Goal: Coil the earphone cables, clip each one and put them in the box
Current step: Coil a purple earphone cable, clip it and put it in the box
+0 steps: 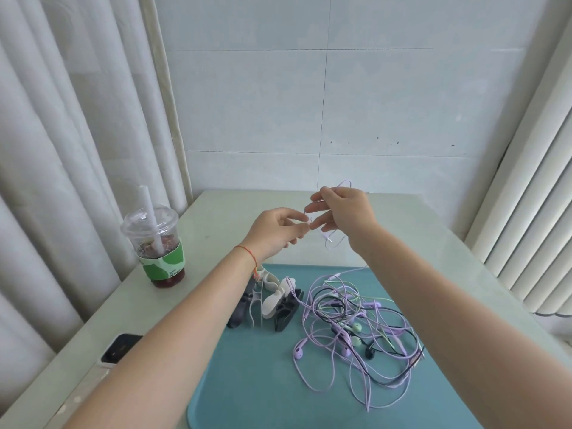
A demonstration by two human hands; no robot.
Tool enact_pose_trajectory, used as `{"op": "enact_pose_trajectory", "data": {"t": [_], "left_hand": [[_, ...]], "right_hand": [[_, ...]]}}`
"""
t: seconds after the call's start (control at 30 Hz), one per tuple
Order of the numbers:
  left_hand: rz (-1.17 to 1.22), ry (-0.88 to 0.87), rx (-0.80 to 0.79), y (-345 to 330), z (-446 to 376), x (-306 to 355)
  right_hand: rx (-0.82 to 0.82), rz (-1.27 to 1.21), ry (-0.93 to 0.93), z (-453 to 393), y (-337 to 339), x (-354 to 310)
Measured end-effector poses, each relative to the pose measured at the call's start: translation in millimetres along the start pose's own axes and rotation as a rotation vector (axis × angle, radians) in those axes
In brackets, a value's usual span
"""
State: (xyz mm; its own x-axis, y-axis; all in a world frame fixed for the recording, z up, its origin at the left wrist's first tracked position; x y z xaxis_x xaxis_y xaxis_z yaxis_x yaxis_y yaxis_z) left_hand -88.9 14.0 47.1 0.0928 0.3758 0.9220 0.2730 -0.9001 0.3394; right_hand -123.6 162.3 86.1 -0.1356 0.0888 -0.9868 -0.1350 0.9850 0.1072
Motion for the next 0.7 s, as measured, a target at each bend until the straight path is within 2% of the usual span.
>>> {"op": "enact_pose_trajectory", "data": {"t": [0.13,0.3,0.4,0.6,0.7], "left_hand": [[-0.007,-0.014,0.125,-4,-2,1],[-0.120,-0.053,0.097,-8,-4,1],[-0.298,-0.031,0.041,-8,-3,-6],[-0.503,0.049,0.004,7,-2,-35],[-0.487,0.092,-0.025,11,0,-47]], "right_hand": [[-0.011,-0.008,-0.007,1,3,0],[0.016,-0.027,-0.005,-1,7,3],[0.075,-0.073,0.005,-3,11,5],[0.148,-0.094,0.045,-7,14,4],[0.155,-0.086,0.032,-10,17,5]]}}
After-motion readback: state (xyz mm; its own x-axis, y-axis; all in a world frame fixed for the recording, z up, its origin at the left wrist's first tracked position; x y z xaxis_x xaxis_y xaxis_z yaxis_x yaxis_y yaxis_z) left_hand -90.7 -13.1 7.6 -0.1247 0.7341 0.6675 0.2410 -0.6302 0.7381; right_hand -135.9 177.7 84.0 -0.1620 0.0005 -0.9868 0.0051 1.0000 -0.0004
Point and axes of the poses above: each hand's wrist, its own z-axis away from the middle knuckle, its own y-axis out of the back of the hand, x = y × z, the point moved 4 cm from there along -z, towards the middle knuckle, and after that the axes turned 5 degrees about x, right-handed, at the moved point
